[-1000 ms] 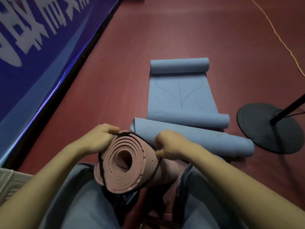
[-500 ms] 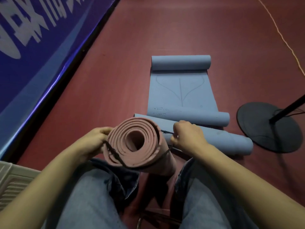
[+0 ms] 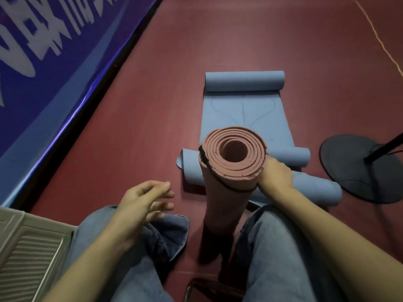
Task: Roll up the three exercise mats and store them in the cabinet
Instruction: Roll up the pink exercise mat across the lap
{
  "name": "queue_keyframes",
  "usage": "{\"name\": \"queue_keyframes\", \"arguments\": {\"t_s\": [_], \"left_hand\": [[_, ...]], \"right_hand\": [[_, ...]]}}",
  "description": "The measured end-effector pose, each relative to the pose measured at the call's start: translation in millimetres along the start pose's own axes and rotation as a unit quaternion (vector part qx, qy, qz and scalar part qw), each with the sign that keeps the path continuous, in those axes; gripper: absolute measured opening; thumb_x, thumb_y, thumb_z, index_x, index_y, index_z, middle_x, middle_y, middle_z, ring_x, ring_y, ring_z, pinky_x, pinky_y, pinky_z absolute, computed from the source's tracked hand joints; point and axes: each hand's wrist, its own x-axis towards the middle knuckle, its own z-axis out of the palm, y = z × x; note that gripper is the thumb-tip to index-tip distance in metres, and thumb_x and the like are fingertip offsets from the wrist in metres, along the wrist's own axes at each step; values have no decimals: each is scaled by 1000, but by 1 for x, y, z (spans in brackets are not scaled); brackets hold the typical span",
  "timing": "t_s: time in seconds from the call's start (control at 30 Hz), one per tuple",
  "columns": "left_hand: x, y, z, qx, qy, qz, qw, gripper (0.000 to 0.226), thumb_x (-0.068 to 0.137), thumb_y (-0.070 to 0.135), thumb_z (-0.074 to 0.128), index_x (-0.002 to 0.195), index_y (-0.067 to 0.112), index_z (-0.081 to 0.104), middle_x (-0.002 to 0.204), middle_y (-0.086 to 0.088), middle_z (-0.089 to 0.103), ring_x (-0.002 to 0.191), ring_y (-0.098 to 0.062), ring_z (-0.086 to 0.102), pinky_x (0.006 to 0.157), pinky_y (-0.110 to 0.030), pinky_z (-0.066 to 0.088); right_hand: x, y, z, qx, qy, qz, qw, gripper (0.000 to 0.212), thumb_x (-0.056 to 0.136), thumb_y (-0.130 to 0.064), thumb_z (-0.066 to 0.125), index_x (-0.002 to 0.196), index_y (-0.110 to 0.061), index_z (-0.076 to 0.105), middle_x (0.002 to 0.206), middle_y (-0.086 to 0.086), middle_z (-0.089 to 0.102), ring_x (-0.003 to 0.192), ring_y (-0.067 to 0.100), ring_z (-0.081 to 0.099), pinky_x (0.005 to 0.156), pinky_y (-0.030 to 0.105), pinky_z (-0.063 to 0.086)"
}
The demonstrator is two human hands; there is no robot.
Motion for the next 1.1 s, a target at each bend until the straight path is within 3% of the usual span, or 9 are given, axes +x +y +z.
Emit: {"name": "queue_keyframes", "arguments": {"t_s": [0.07,0.17,0.3,0.47,0.67,0.8,0.93,1.0,1.1], "left_hand": [[-1,18,25,29,32,69,997,44,80,52,74,90,10,68,82,-5,74,64,-18,69,52,-25,44],[-1,45,47,152,35,140,978,67,74,75,69,84,9,71,74,-3,75,61,-17,72,54,-28,47],[0,55,56,375,82,203,901,48,88,53,69,63,12,66,56,0,68,58,-18,70,68,-39,58],[-4,60,61,391,66,156,905,39,82,38,62,65,4,67,56,2,71,63,-17,71,74,-37,59],[0,75,58,505,39,139,851,46,62,48,52,65,4,63,58,-7,68,59,-30,67,62,-44,61],[8,66,49,462,17,139,876,39,81,34,61,57,3,65,46,-4,62,42,-13,49,51,-32,45],[28,20,30,272,-56,49,959,48,96,13,55,49,13,52,48,-5,53,45,-16,35,48,-25,27],[34,-11,30,205,-58,20,977,44,98,3,48,56,14,44,50,-5,45,48,-13,28,45,-23,21],[37,-43,38,163,-32,22,986,48,95,-6,41,52,14,46,48,-5,47,45,-13,30,41,-19,22]], "right_hand": [[-5,2,-1,3,-9,-13,1000,25,101,-17,45,118,-10,62,122,19,64,112,43,62,87,44,47],[-7,2,1,-6,-7,-30,1000,28,102,-20,44,124,-11,58,125,17,62,113,43,61,88,45,47],[-5,-2,7,-21,-11,-42,999,30,101,-21,45,127,-12,56,130,14,58,111,41,61,81,43,44],[-5,-6,9,-25,-11,-41,999,27,100,-16,45,124,-12,57,126,14,58,109,39,62,77,41,41],[-4,-5,11,-19,-14,-33,999,24,99,-18,46,119,-13,59,119,12,59,106,38,62,75,39,39],[0,0,13,3,4,-19,1000,22,96,-25,48,106,-13,64,110,11,62,96,38,64,72,41,44],[2,0,14,19,-5,-13,1000,23,95,-23,50,106,-11,66,110,12,63,98,39,63,71,39,41],[2,-1,15,19,-18,-12,1000,23,96,-22,50,108,-11,65,112,12,63,100,38,63,72,38,42],[3,3,16,33,-28,-3,999,24,98,-17,47,111,-8,65,116,14,64,105,39,63,78,41,46]]}}
